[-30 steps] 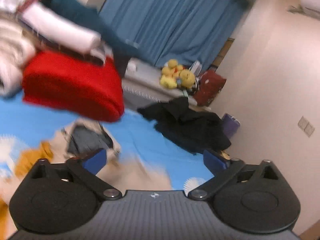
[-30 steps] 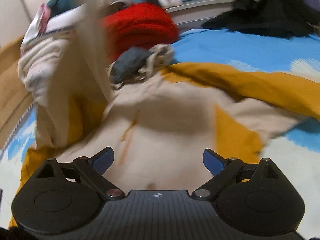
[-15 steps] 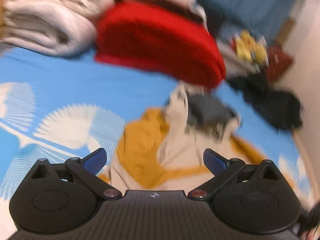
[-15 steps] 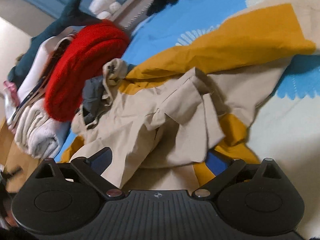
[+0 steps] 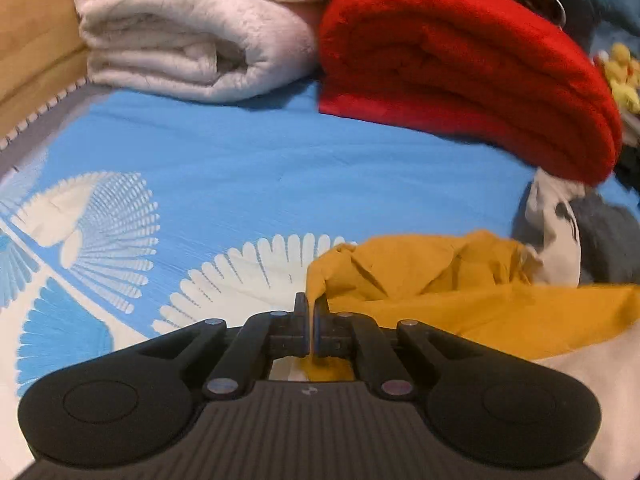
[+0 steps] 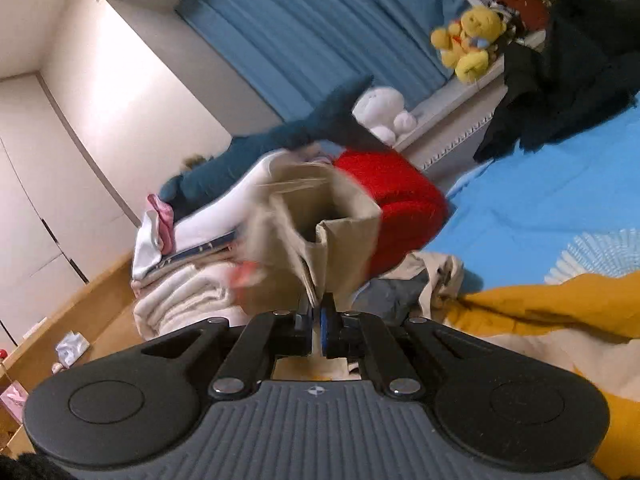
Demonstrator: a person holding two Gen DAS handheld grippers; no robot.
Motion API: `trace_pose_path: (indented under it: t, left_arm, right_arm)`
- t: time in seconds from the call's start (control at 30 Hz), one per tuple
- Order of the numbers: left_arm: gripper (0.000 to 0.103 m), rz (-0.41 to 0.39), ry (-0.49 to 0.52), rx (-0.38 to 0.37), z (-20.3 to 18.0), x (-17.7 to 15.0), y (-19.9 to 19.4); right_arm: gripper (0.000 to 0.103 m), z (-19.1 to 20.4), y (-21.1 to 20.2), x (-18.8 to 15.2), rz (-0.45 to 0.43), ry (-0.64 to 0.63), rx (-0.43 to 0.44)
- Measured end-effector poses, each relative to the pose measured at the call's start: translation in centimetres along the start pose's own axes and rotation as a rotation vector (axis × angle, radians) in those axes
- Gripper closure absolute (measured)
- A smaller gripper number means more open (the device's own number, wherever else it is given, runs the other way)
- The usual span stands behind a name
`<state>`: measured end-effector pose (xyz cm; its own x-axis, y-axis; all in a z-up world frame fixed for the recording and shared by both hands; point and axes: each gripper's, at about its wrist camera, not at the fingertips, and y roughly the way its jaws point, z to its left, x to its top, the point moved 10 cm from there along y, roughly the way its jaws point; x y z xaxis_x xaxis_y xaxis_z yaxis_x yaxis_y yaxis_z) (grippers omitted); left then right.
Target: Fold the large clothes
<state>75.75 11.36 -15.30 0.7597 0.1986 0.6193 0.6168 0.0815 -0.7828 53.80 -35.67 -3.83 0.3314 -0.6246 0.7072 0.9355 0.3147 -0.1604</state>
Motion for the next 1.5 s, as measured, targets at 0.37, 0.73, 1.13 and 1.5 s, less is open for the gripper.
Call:
trace_pose_path:
  t: [0.37, 0.73, 1.13, 1.5]
  left_arm:
    - [0.011, -0.018, 0.036, -0.143, 0.1, -3.5, -5.0]
    - [0.011, 0.099, 0.152, -0.18, -1.6, -10.8, -5.0]
    - [0.017, 0.138, 0.054, -0.101, 4.4, -11.5, -3.2]
    - [0.017, 0.122, 0.102, -0.079, 3.8, -11.1, -4.5]
  right_arm:
    - [0.07, -18.7, 0.7, -10.1, 0.315, 0.185, -0.441]
    - [0.033, -15.8, 1.6, -5.4, 0.263, 0.363, -0.268]
    - [0.099, -4.7, 6.2, -1.8, 0.124, 0.04, -0.084]
    - [0.068, -17.1, 0.0, -12.1, 0.422, 0.125, -0.316]
